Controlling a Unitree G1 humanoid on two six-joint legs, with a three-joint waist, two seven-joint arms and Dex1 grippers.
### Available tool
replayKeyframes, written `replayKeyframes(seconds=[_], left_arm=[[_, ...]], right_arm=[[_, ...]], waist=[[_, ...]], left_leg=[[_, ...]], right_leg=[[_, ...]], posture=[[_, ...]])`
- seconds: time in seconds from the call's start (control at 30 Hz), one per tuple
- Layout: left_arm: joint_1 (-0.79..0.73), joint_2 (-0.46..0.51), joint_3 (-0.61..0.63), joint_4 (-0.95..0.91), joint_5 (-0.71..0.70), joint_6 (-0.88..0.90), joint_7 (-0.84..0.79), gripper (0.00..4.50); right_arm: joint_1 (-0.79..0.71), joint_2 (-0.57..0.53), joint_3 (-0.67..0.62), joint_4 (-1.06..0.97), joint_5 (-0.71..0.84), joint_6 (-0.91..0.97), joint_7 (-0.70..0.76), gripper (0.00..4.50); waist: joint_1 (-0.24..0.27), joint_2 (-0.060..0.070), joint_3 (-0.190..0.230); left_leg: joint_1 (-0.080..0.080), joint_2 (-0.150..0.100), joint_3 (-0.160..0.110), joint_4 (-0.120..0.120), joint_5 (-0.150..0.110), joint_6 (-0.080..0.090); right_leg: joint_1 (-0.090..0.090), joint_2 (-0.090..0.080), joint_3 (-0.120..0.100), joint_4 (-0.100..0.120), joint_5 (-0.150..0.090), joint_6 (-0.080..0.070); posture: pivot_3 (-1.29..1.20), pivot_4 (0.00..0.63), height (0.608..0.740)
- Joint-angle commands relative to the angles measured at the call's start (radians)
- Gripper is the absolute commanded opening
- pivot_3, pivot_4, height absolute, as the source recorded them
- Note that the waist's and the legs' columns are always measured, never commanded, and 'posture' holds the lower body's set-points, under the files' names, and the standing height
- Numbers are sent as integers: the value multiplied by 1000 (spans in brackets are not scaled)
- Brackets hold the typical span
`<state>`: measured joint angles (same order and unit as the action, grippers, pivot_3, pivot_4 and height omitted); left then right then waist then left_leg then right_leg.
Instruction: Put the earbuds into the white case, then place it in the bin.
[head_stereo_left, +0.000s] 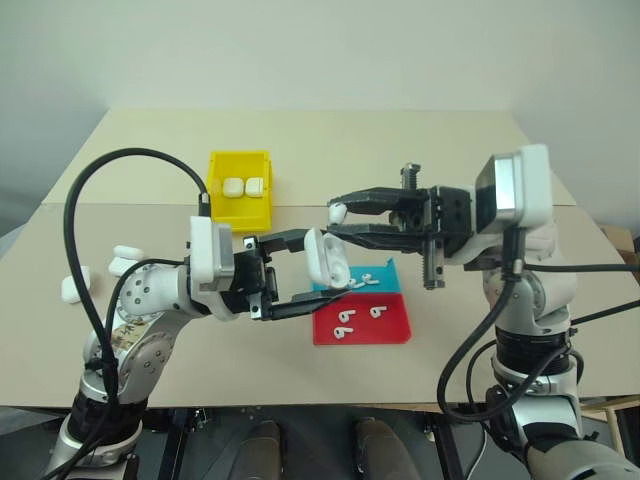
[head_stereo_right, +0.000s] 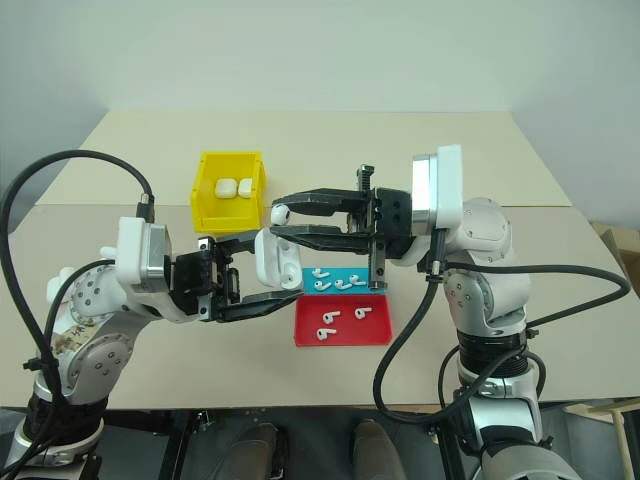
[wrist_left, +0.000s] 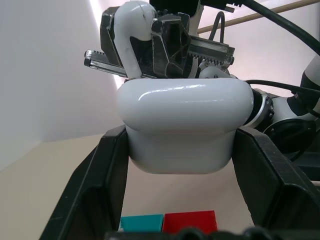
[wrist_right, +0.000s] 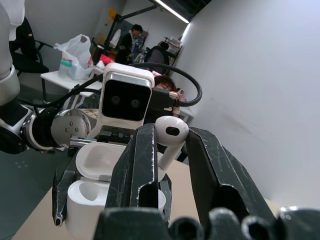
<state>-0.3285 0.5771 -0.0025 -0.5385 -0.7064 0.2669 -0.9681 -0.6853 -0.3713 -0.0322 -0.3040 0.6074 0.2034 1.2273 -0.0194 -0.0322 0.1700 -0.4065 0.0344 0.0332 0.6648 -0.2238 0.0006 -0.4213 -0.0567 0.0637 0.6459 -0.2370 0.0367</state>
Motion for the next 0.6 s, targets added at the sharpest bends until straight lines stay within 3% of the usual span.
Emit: replayKeyframes(seconds=[0.03, 0.6], left_arm=[[0, 0, 9, -32, 0, -7, 6, 2780], [-2, -8, 0, -26, 5, -13, 6, 2780]], right_arm=[[9, -17, 7, -11, 3, -41, 6, 856], [41, -39, 67, 44, -53, -132, -1, 856]], waist=[[0, 0, 0], [2, 0, 0]], left_leg=[[0, 0, 0, 0, 0, 0], [0, 0, 0, 0, 0, 0]], right_leg=[[0, 0, 0, 0, 0, 0], [0, 0, 0, 0, 0, 0]], posture=[[0, 150, 740], [0, 150, 740]])
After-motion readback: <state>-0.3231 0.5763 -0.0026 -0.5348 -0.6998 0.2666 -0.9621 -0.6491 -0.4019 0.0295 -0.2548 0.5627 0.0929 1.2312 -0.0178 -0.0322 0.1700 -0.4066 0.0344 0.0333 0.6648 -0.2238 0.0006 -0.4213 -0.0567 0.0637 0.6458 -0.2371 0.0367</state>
